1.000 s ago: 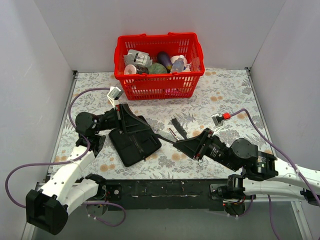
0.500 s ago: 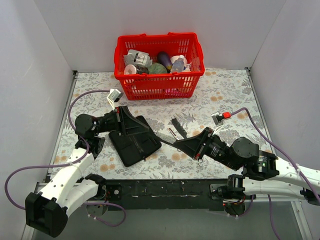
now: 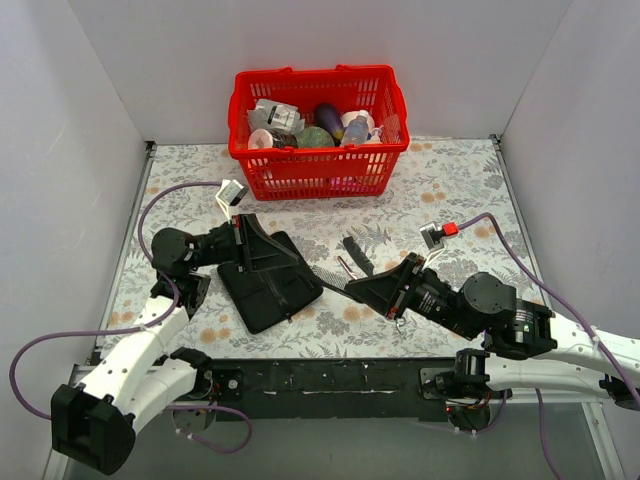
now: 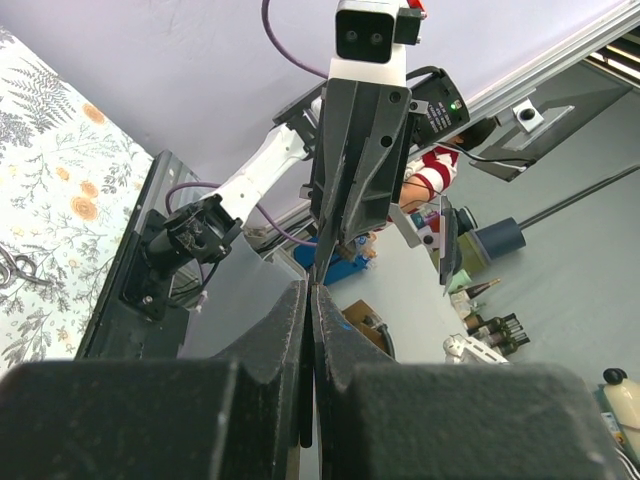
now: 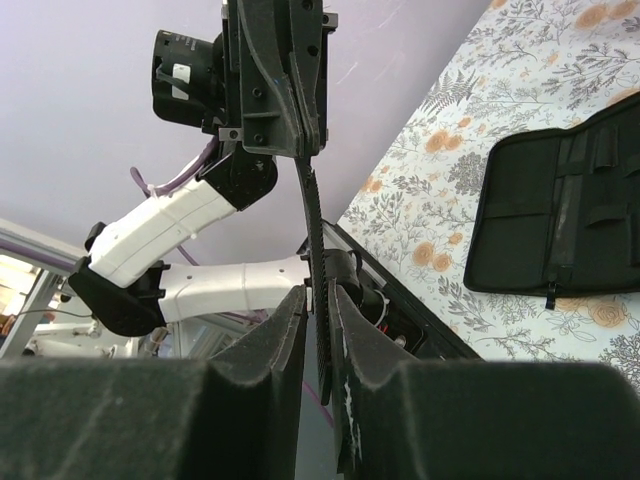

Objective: Sort the hair-cutting tools
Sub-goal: Pick up the comb at the center of the board.

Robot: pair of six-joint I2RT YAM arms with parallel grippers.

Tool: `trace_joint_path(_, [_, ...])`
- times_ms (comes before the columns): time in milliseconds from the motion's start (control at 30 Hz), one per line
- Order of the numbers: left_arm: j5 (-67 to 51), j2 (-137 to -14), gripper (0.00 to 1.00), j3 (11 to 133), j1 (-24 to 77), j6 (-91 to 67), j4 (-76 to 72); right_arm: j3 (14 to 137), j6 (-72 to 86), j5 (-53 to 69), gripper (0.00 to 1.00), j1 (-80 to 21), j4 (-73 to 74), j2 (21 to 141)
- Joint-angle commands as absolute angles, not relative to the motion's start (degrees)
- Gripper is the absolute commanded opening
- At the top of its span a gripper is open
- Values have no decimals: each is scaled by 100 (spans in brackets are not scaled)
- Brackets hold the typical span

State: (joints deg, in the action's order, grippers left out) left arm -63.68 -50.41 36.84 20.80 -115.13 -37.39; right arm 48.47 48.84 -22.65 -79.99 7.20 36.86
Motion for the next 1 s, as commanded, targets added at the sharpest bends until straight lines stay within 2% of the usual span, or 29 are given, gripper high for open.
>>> trace_joint_path(0, [-6416, -5089, 0, 3823, 2092, -12982, -3656, 5001, 4834, -2206, 21, -8007, 343, 3656])
trace_joint_path(200, [-6407, -5194, 0, 3972, 2083, -12858, -3533, 4983, 4860, -2136, 23, -8007, 369, 3612])
trace_joint_path(433, [-6398, -5247, 0, 4069, 2083, -12797, -3472, 4825, 4975, -2136, 18, -8007, 404, 3437])
trace_joint_path(633, [-6381, -5317, 0, 4140, 2092, -12727, -3384, 4772, 5027, -2101, 11, -8007, 431, 3392])
trace_joint_path(667, [-6372, -5335, 0, 4148, 2092, -12700, -3366, 4772, 5027, -2074, 2, -8007, 422, 3393])
trace_joint_path(767, [-6355, -5414, 0, 4157, 2092, -12656, -3314, 4825, 5027, -2039, 1, -8007, 422, 3507])
trace_joint_path(800, [-6346, -5440, 7, 4192, 2092, -12604, -3183, 4843, 5001, -2030, 1, -7998, 413, 3550])
trace_joint_path(867, [-6346, -5537, 30, 4253, 2092, -12384, -2989, 4904, 4949, -2013, 1, -8007, 387, 3638])
trace_joint_path(900, [-6346, -5555, 47, 4263, 2092, -12349, -2936, 4930, 4931, -2013, 1, -7998, 404, 3665])
trace_joint_path(967, [-6328, -5598, 67, 4297, 2083, -12192, -2848, 4992, 4887, -1987, 1, -8007, 439, 3744])
